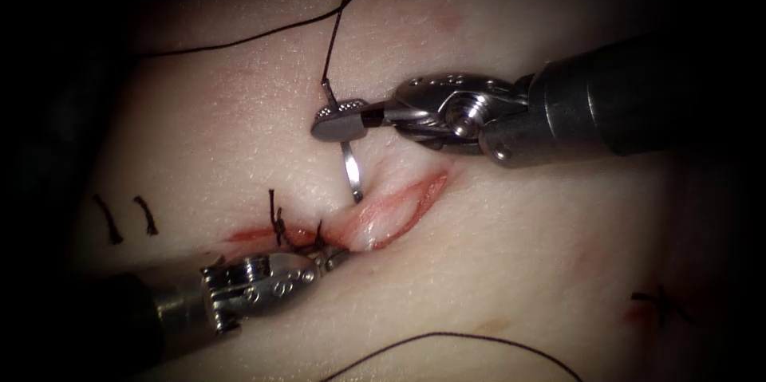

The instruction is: Wound Closure

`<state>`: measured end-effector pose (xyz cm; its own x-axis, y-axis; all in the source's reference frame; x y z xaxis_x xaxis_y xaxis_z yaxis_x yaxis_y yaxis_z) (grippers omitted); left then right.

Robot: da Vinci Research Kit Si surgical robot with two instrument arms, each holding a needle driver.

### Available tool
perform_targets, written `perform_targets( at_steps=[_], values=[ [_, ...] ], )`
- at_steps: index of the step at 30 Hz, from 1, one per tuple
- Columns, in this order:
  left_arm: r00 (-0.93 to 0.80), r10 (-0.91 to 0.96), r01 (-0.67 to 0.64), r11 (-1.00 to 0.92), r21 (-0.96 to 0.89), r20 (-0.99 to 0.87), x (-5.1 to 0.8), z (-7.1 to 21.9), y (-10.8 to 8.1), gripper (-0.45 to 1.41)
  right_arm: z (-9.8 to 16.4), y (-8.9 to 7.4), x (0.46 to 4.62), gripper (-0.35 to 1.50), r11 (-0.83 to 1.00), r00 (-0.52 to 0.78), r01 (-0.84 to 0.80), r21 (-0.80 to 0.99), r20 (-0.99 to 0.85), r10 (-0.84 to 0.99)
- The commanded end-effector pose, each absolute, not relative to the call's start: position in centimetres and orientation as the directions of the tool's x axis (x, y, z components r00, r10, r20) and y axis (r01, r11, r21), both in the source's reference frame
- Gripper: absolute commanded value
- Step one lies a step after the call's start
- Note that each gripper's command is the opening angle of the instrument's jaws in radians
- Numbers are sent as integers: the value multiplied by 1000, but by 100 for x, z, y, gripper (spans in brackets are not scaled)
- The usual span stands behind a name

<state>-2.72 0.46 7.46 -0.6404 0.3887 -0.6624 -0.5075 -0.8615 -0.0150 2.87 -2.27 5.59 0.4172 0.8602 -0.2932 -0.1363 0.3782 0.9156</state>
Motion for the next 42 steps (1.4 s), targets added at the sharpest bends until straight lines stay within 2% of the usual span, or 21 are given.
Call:
perform_targets(
  at_steps=[1,20,24,25,26,27,28,30,36,42],
  values=[
    [-639,389,-508,-861,-15,-663,-277,751,47,-37,561,-237,293,-35,371,422,-128,920,-288,859],
    [-633,395,-515,-857,-19,-666,-275,747,51,-40,557,-257,283,-35,308,453,-110,945,-228,862],
    [-633,395,-515,-857,-19,-666,-274,745,48,-40,559,-244,285,-35,302,377,-69,951,-255,890],
    [-630,401,-519,-855,-24,-666,-274,744,48,-40,559,-239,285,-13,322,353,-51,946,-284,891],
    [-630,401,-519,-855,-24,-665,-274,744,47,-40,561,-233,285,27,360,322,-27,932,-333,886],
    [-633,397,-515,-857,-22,-665,-274,742,47,-40,562,-222,284,88,433,287,-5,901,-414,864],
    [-632,397,-515,-857,-22,-665,-274,742,47,-40,563,-215,284,101,473,271,3,881,-456,848],
    [-635,393,-512,-859,-19,-665,-274,741,47,-40,564,-202,285,118,590,243,23,807,-577,780],
    [-636,394,-512,-859,-19,-664,-275,740,45,-40,556,-192,293,130,725,223,42,687,-714,663],
    [-638,395,-516,-857,-15,-661,-276,740,44,-40,544,-188,308,133,830,200,58,555,-821,535]
  ],
)
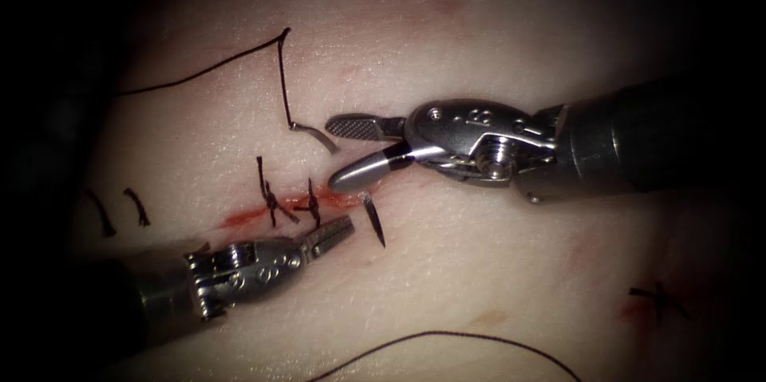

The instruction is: Wound Closure

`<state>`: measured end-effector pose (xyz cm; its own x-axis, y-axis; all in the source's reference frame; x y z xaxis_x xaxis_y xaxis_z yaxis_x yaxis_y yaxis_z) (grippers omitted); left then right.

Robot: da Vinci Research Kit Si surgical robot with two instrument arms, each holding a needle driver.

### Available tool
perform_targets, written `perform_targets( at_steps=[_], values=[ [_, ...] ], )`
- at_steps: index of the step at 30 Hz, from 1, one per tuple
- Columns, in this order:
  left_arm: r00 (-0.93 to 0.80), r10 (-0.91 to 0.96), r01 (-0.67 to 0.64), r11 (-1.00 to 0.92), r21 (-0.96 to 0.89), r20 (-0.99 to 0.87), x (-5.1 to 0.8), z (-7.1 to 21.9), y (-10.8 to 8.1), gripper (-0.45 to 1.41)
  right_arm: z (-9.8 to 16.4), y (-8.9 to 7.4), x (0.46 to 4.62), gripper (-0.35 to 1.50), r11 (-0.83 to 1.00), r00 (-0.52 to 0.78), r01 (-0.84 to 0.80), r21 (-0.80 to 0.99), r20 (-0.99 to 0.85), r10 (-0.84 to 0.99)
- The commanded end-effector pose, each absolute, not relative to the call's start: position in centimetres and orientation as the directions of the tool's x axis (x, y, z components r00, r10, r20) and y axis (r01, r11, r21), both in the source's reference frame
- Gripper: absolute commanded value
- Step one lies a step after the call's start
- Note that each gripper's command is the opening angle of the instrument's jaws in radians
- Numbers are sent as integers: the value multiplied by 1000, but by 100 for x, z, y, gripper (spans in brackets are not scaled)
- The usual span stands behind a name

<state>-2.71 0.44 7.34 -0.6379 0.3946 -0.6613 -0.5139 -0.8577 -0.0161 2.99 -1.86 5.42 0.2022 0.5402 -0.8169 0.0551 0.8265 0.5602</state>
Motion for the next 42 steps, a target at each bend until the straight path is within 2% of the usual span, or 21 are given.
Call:
perform_targets(
  at_steps=[1,10,12,14,15,17,18,20,26,42],
  values=[
    [-638,396,-516,-857,-15,-661,-277,740,44,-40,542,-185,311,133,831,198,54,553,-822,534],
    [-637,394,-514,-857,-16,-662,-277,739,41,-40,543,-173,337,130,852,316,81,518,-824,471],
    [-637,394,-514,-857,-16,-662,-277,739,41,-40,547,-178,340,123,856,354,97,508,-821,447],
    [-637,395,-514,-857,-16,-662,-277,739,41,-40,549,-184,343,108,858,367,105,503,-821,437],
    [-637,395,-514,-857,-16,-662,-277,739,41,-40,549,-185,343,83,858,367,106,502,-822,436],
    [-637,394,-514,-857,-16,-662,-276,739,41,-40,548,-187,339,-21,858,367,112,501,-823,433],
    [-637,394,-513,-858,-16,-662,-276,739,40,-40,547,-187,336,-35,858,370,106,502,-821,435],
    [-637,393,-512,-859,-16,-663,-275,738,40,-42,545,-183,331,-35,867,383,65,495,-814,436],
    [-637,393,-511,-859,-18,-663,-274,738,40,-42,546,-196,314,-35,787,409,0,617,-718,563],
    [-638,389,-509,-861,-15,-664,-273,737,42,-43,553,-232,284,-35,613,481,-84,785,-507,715]
  ],
)
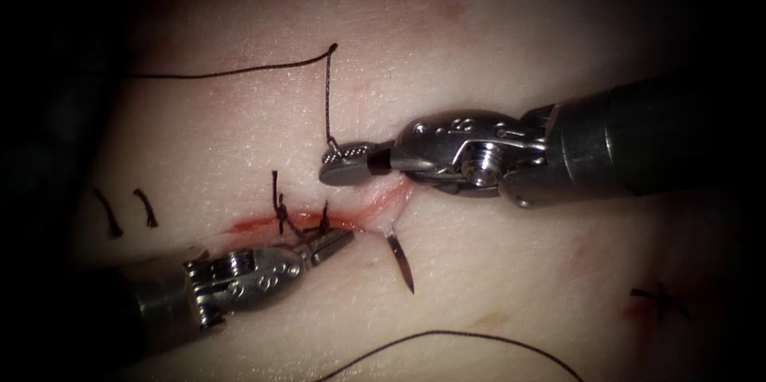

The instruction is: Wound Closure

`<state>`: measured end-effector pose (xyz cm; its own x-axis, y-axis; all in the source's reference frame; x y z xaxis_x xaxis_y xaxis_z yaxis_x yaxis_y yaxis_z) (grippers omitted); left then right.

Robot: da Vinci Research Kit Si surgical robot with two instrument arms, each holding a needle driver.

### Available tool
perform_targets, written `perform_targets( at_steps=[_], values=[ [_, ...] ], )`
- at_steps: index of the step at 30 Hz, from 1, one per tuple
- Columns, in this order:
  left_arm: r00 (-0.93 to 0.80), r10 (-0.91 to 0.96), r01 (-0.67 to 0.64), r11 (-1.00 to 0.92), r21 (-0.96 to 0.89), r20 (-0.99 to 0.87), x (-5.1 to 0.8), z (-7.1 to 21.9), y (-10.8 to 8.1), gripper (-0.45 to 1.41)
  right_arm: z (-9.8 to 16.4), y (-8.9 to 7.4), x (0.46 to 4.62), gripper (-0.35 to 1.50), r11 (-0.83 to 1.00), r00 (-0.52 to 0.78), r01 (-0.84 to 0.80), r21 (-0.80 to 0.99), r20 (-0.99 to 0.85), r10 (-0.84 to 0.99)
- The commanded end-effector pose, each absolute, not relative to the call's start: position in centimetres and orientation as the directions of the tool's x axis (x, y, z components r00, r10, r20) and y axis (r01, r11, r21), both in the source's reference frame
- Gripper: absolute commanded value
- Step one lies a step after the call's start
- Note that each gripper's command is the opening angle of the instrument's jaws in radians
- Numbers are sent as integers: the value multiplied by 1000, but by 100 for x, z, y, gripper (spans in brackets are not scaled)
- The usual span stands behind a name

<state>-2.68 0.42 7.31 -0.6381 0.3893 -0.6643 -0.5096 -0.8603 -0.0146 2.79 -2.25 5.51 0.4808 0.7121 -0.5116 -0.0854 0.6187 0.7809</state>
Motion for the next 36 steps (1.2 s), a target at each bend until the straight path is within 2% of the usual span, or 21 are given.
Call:
perform_targets(
  at_steps=[1,4,5,7,8,9,10,14,17,21,23,24,28,30,36],
  values=[
    [-638,389,-509,-861,-15,-664,-273,737,42,-43,552,-233,283,-35,609,481,-85,788,-503,718],
    [-641,378,-502,-865,-8,-668,-274,735,39,-43,553,-224,287,-35,634,445,-76,770,-542,712],
    [-642,372,-495,-869,-8,-670,-275,734,38,-42,554,-220,288,-23,637,423,-76,767,-554,717],
    [-641,352,-482,-876,0,-681,-278,731,33,-40,555,-213,290,32,659,384,-72,749,-589,711],
    [-639,344,-472,-882,-2,-688,-279,729,30,-37,556,-206,290,75,668,352,-74,740,-608,712],
    [-639,330,-460,-888,1,-695,-281,726,26,-33,557,-200,290,98,674,324,-78,734,-621,714],
    [-634,300,-437,-899,10,-713,-285,719,17,-21,558,-187,287,118,682,277,-87,726,-640,716],
    [-627,209,-408,-909,87,-751,-296,695,6,2,555,-170,272,118,701,249,-99,706,-664,705],
    [-631,155,-393,-909,141,-760,-298,688,11,5,554,-167,266,117,696,232,-101,711,-664,711],
    [-637,69,-362,-906,219,-767,-306,681,17,26,556,-166,259,108,694,212,-104,713,-665,716],
    [-621,49,-383,-890,247,-782,-310,677,21,47,559,-164,257,108,696,209,-114,709,-668,714],
    [-618,44,-389,-884,257,-785,-313,675,23,64,560,-164,256,108,696,206,-116,709,-668,715],
    [-614,22,-408,-864,294,-789,-320,671,37,94,562,-165,252,108,695,198,-124,708,-669,716],
    [-621,-1,-415,-848,329,-784,-328,673,47,86,561,-167,245,107,693,186,-127,709,-670,719],
    [-652,-38,-401,-830,387,-757,-344,683,56,83,559,-170,237,103,691,174,-134,711,-669,722]
  ],
)
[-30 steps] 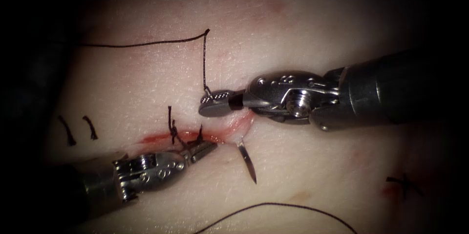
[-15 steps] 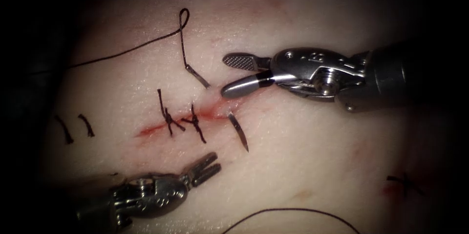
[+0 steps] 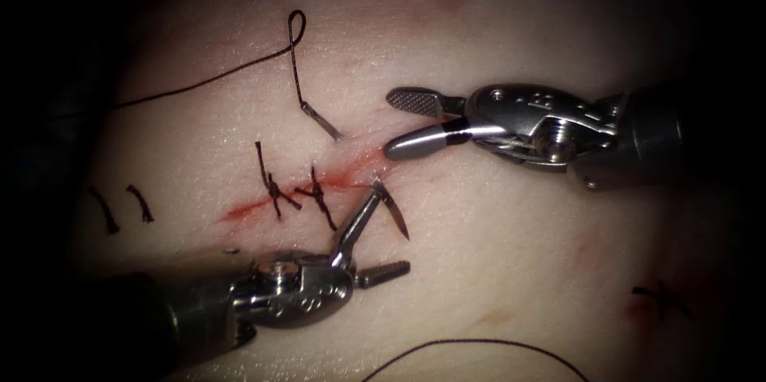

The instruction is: Wound Closure

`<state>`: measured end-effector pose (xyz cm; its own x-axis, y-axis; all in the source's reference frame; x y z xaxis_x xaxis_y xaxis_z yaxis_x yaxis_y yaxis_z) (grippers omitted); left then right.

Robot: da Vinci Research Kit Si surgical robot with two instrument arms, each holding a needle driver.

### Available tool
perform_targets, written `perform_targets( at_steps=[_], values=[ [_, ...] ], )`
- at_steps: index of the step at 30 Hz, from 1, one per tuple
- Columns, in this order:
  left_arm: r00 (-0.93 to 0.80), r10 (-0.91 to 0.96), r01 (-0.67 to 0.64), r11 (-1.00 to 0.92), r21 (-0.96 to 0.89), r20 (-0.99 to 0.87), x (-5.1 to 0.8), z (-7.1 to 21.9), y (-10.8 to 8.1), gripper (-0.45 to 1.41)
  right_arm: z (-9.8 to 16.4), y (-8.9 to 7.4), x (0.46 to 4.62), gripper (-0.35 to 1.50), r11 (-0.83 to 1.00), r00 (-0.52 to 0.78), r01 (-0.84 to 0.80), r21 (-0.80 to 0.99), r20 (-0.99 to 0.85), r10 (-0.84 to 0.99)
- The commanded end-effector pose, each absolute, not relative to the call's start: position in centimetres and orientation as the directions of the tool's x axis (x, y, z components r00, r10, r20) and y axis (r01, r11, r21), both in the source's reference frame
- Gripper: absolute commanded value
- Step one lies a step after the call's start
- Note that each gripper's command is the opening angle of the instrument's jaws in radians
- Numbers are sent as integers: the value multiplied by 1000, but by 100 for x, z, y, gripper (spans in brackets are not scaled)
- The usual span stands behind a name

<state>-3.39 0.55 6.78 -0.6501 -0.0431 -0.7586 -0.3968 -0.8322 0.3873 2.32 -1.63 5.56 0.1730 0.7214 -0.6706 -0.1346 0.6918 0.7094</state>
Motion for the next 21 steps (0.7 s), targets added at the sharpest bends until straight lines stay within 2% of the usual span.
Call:
perform_targets(
  at_steps=[1,13,14,16,18,19,20,21],
  values=[
    [-654,-37,-405,-827,390,-756,-345,685,57,83,559,-170,236,103,690,171,-135,711,-669,723],
    [-678,-39,-459,-757,465,-734,-348,704,79,76,560,-177,233,95,694,160,-136,707,-675,720],
    [-681,-37,-459,-756,466,-731,-347,705,79,67,560,-177,233,93,693,160,-137,707,-675,720],
    [-681,-38,-462,-753,469,-732,-344,704,77,34,560,-177,232,91,692,155,-139,708,-675,721],
    [-678,-39,-460,-756,465,-734,-340,701,77,-10,560,-176,231,90,691,149,-141,709,-674,723],
    [-676,-40,-462,-755,465,-736,-338,700,77,-20,560,-176,230,90,690,149,-142,710,-674,724],
    [-674,-40,-463,-755,465,-737,-337,699,77,-38,560,-175,230,88,690,150,-143,710,-673,724],
    [-673,-41,-465,-753,465,-739,-336,698,77,-45,560,-175,230,88,689,150,-144,710,-673,724]
  ],
)
